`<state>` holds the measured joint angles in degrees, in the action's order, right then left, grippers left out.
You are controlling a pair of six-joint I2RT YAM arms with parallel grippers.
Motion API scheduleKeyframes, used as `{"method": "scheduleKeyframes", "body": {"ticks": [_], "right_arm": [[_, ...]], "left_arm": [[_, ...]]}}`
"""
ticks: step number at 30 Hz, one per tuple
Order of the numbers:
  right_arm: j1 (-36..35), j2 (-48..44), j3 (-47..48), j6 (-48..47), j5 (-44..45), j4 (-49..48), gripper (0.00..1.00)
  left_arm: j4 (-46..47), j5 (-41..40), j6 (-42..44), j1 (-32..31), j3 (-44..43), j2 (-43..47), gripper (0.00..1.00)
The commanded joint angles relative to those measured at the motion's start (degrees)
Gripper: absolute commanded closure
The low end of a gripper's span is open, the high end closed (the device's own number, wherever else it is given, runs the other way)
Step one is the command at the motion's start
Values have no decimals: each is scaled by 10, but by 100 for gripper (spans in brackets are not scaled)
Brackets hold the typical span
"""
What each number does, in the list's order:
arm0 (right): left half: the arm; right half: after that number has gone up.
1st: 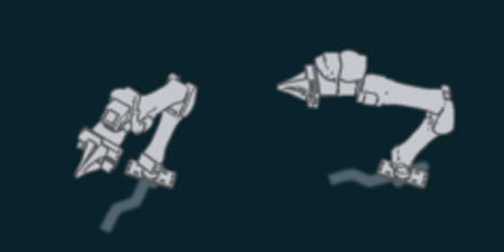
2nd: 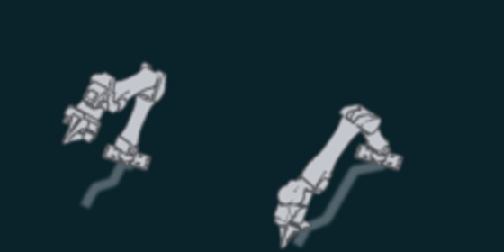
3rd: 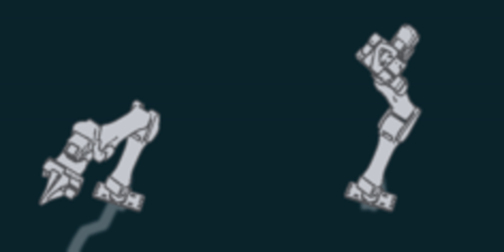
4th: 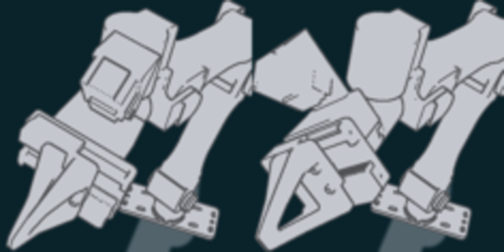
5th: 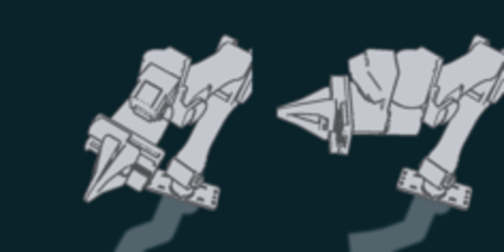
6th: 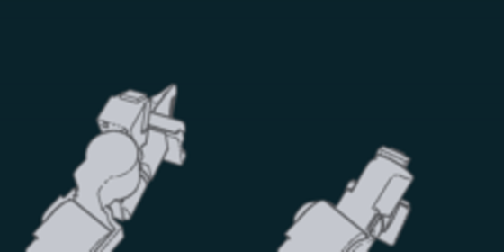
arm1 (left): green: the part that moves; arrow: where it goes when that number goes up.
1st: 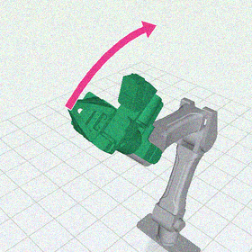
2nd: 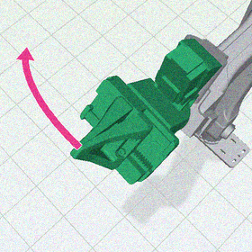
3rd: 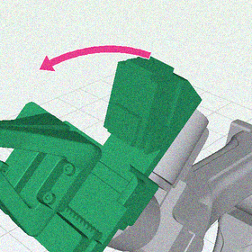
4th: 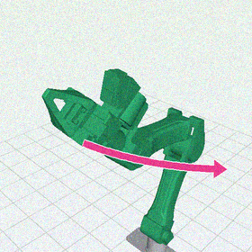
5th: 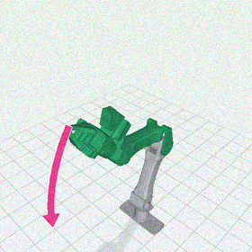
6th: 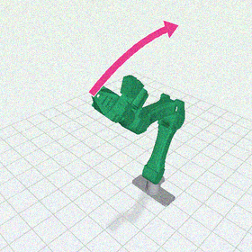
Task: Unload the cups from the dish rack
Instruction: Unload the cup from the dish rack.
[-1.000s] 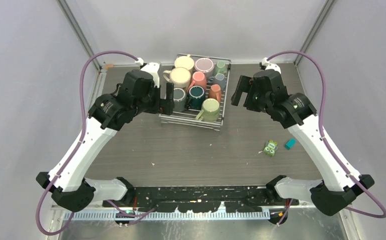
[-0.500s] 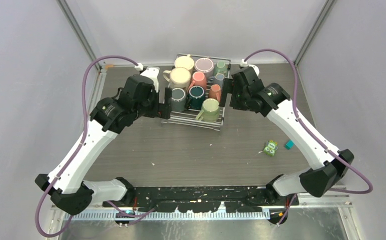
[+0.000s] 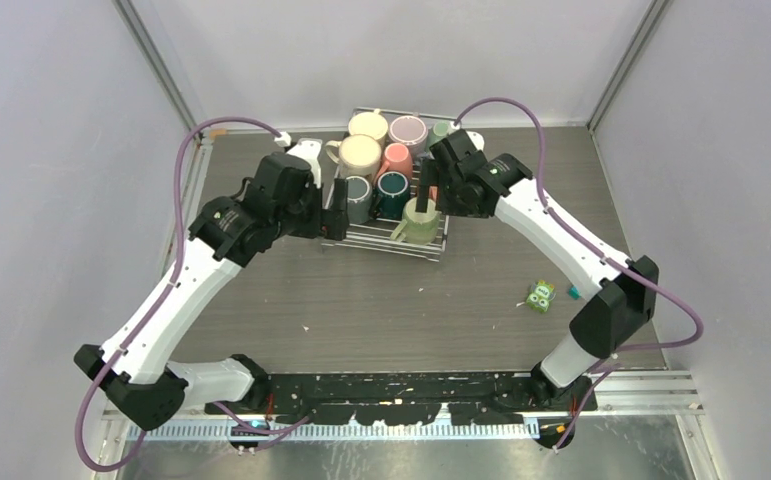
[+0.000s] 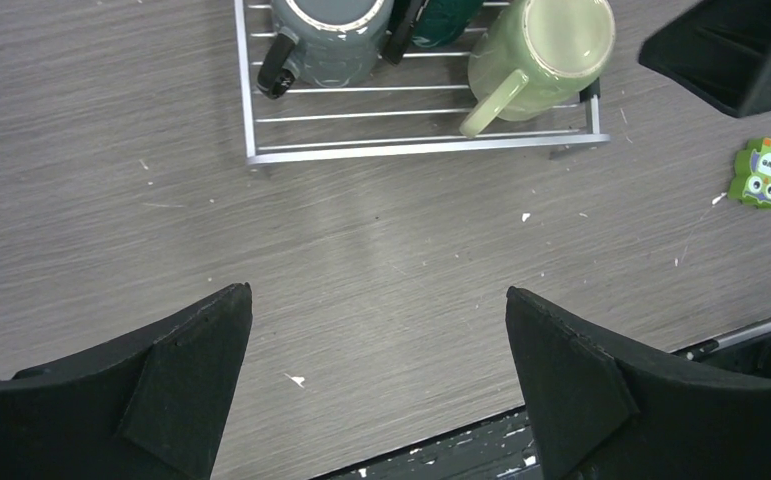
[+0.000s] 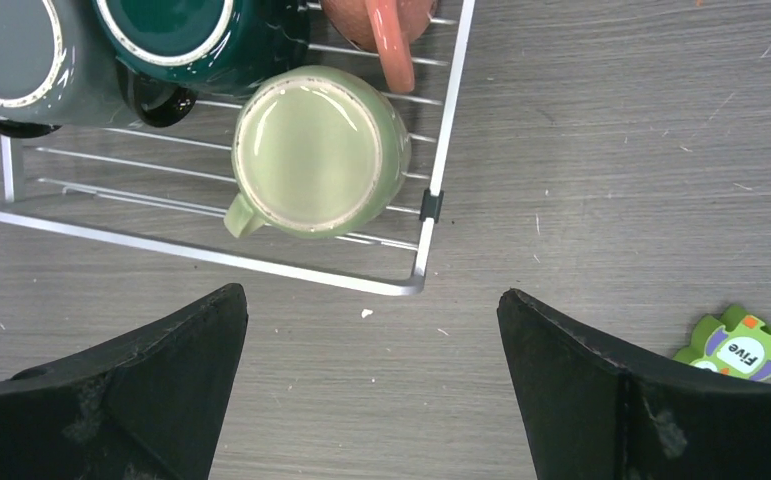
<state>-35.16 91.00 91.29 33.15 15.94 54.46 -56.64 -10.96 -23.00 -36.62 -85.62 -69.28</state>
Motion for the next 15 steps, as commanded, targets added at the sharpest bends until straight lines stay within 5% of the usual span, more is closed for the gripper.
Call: {"method": "scheduleKeyframes", "body": {"ticks": [1,10,15], "right_arm": [[-4,15,39,8,12,-18,0],[36,-27,17,16,31,-4,0],[79,-83,-27,18,10,-10,0]], "left_arm": [[57,41,-8,3,23,5,0],[263,153,0,1,103,-62,6],[337,161,53,-2,100,-138,21]]}}
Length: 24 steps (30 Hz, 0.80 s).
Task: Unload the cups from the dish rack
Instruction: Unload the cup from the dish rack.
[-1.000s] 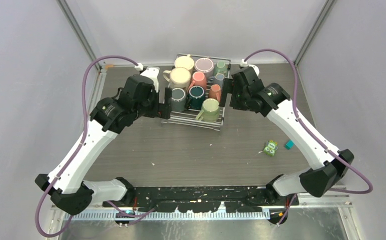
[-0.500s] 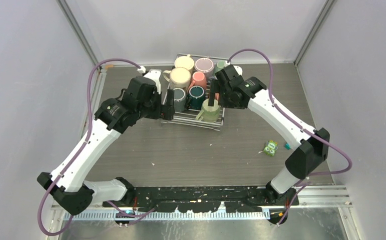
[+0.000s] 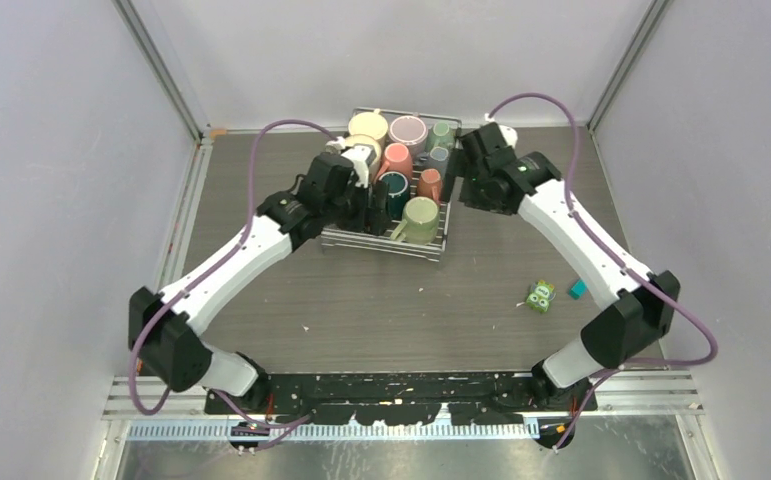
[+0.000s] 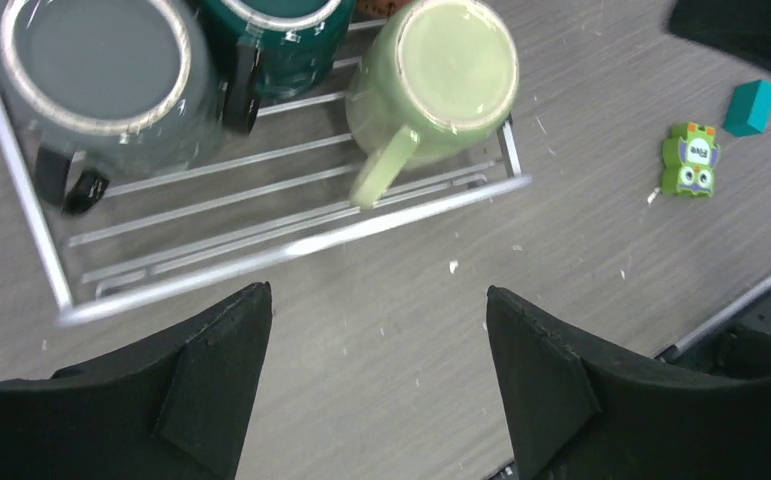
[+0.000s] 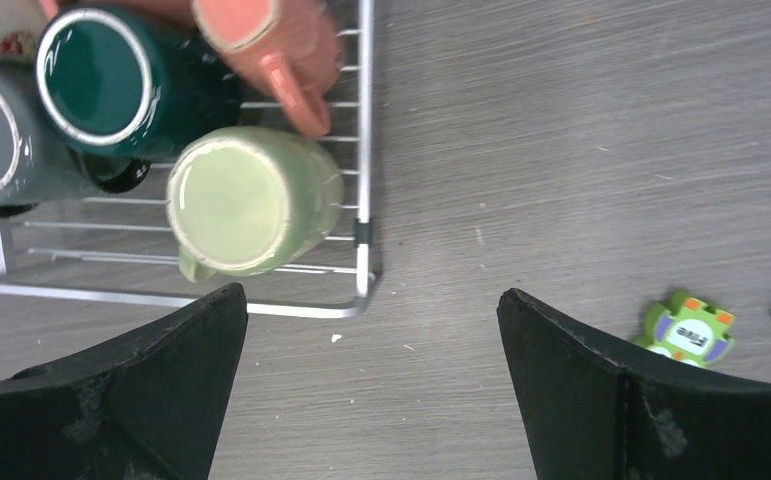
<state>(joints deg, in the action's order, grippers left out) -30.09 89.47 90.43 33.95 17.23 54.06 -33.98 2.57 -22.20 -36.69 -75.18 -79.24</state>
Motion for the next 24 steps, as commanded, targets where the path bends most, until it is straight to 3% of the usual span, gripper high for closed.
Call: {"method": "scheduleKeyframes", "body": {"ticks": [1,12,24], "right_arm": [[35,-79,-26,9,-5,-6,0],[63,-138,-75,10,-38,-10,0],[64,-147,-82,10,-54,-15,0]], "left_arm": [[120,24,57,-2,-6,-59,24],[175,78,168,-3,-31,-177,49],[198,77,186,-18,-45,-252,56]]}}
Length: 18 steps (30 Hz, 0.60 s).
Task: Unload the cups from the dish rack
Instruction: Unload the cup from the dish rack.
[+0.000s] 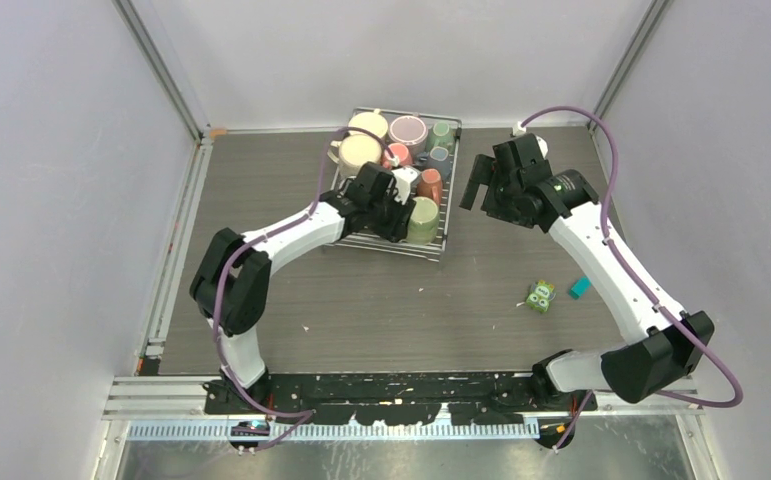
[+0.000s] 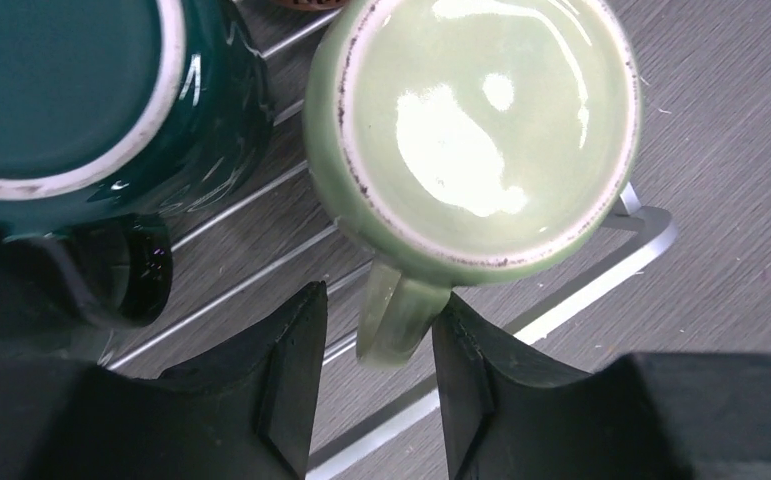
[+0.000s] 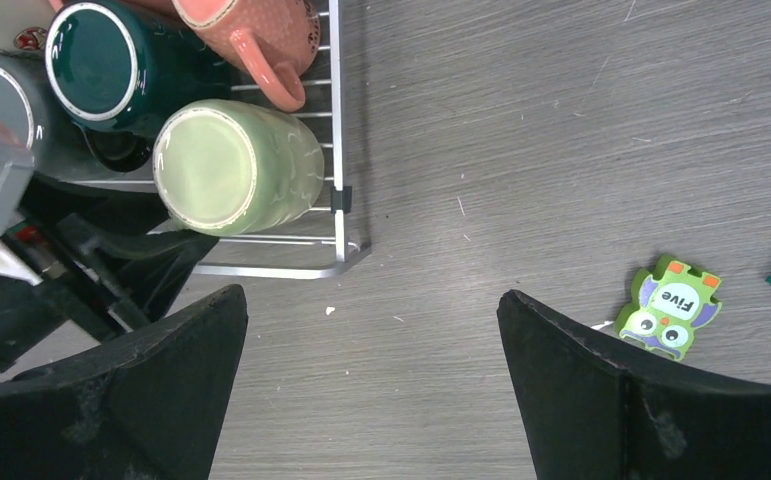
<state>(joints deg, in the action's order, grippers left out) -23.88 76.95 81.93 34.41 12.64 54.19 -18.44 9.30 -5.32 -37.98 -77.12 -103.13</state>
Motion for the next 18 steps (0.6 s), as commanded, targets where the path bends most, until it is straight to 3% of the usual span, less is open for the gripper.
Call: {"method": "scheduleKeyframes", "body": {"ticks": [1,7,13,18], "right_arm": [[2,-23,2,5,-8,-16,0],[2,-33,-9,4,-10,-19,0],[2,-39,-10,5,-13,-19,0],[2,-44,-13,8,-16,-28,0]], "left_arm": [[44,10,19,-5,-27,-18,57],[42,11,31,-6,-33,-41,66],[40,5,37,-9,-34,-39,98],[34,10,40,-11,-46,-20,100]]}}
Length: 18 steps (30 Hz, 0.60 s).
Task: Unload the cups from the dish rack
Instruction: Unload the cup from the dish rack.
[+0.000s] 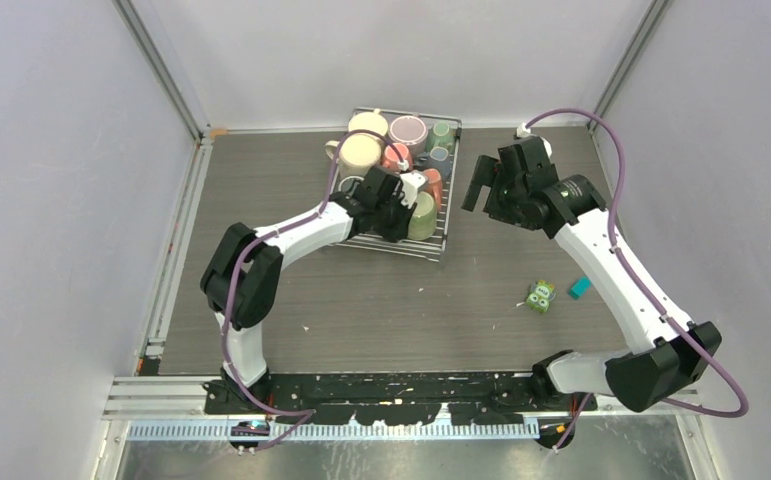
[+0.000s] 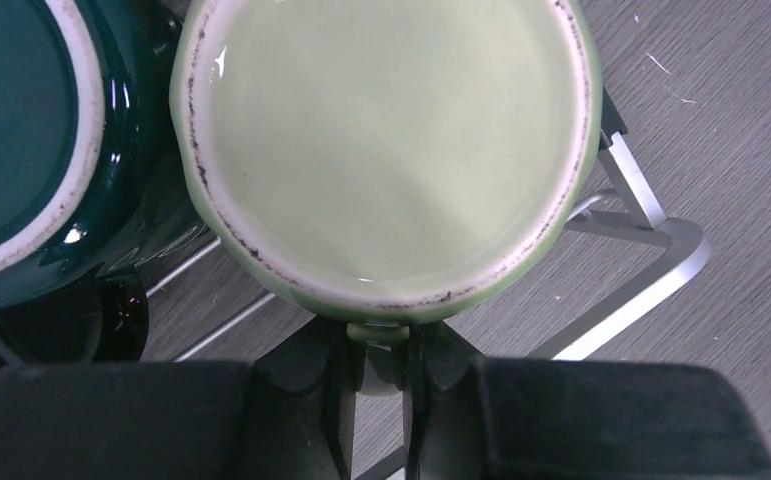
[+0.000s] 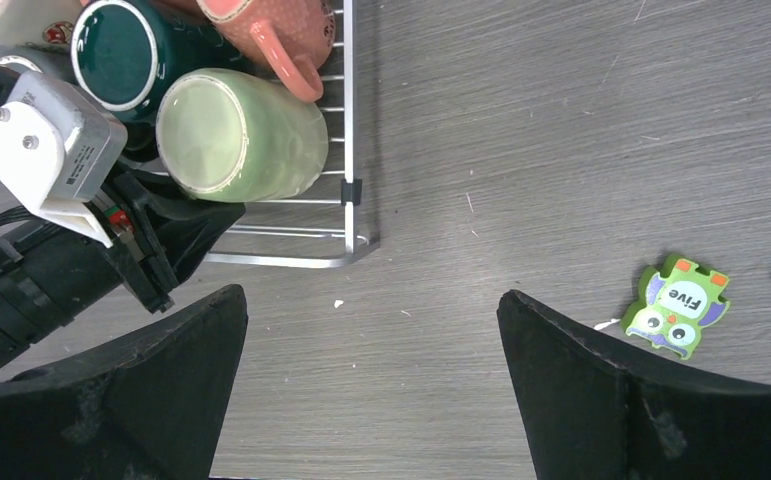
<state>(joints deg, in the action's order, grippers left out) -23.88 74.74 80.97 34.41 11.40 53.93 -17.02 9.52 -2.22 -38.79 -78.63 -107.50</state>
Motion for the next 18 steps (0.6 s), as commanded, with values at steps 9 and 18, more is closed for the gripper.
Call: {"method": "scheduleKeyframes", "body": {"ticks": [9,18], "right_arm": [[2,-24,-6,23,-21,-45,0],[2,-42,-4,48,-61,-90,0]], "left_arm": [[5,37,4,-3,-54,85,100],[5,48,-65,-2,-58,139,100]]}}
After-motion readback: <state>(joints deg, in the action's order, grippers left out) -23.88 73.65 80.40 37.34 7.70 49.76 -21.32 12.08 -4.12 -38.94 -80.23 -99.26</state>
